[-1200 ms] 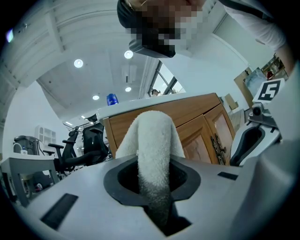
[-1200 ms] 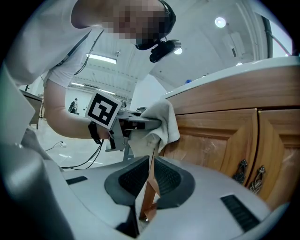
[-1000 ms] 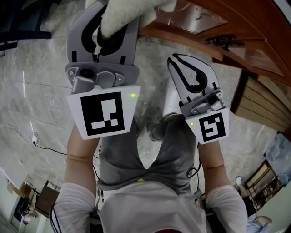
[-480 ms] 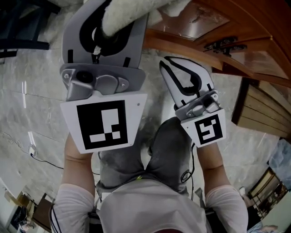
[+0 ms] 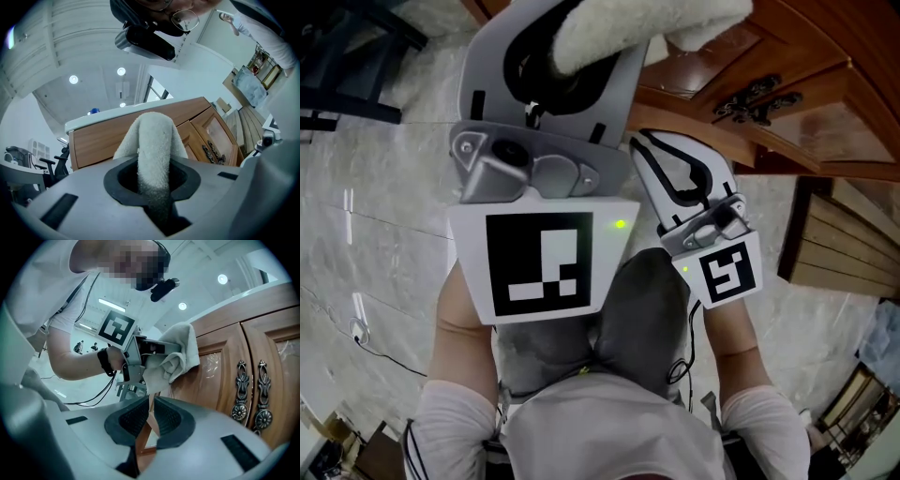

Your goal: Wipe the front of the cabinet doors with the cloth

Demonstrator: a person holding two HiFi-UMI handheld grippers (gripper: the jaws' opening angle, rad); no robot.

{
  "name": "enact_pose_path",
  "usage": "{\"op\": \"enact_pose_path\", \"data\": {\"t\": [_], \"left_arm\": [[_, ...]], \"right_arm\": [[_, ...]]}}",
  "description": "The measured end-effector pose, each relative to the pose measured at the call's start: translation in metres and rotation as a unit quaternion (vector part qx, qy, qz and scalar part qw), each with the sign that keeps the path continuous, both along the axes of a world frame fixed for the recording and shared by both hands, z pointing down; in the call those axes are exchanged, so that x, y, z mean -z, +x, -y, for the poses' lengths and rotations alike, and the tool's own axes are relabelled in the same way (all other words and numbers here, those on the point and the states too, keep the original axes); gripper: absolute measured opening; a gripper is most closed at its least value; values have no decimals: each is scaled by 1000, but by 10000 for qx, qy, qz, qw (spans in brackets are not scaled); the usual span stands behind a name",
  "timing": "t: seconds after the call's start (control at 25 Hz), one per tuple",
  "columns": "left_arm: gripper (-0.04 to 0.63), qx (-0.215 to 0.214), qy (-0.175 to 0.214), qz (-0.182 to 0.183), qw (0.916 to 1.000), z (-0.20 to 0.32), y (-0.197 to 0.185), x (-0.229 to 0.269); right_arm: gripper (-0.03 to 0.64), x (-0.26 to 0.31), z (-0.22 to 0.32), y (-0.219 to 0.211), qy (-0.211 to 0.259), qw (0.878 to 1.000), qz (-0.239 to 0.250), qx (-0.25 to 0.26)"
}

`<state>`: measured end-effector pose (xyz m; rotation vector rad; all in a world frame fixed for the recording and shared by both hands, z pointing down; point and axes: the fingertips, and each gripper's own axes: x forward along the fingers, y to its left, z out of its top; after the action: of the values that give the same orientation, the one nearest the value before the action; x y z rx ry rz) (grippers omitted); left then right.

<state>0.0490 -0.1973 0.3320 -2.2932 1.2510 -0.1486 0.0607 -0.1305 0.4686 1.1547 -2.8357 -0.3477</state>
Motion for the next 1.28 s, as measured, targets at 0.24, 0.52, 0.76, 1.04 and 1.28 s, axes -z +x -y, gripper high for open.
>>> {"op": "enact_pose_path", "data": {"t": [0.24, 0.52, 0.76, 1.04, 1.28], "left_arm": [[92, -93, 108, -27, 9999, -5, 17, -5], [92, -254, 249, -60, 9993, -11, 41, -9], [92, -411, 274, 12, 9988, -17, 65, -10], [92, -568, 323, 96, 9978, -23, 86, -10], [92, -536, 454, 142, 9974, -31, 78, -10]], "right_arm": [[58, -6, -5, 10, 92, 9999, -11, -72], [58, -13, -11, 23, 152, 9997, -9, -209], [58, -12, -15, 38, 221, 9991, 34, -369], [58, -12, -19, 53, 266, 9984, 23, -504], [58, -15, -22, 50, 270, 9986, 42, -457]]}}
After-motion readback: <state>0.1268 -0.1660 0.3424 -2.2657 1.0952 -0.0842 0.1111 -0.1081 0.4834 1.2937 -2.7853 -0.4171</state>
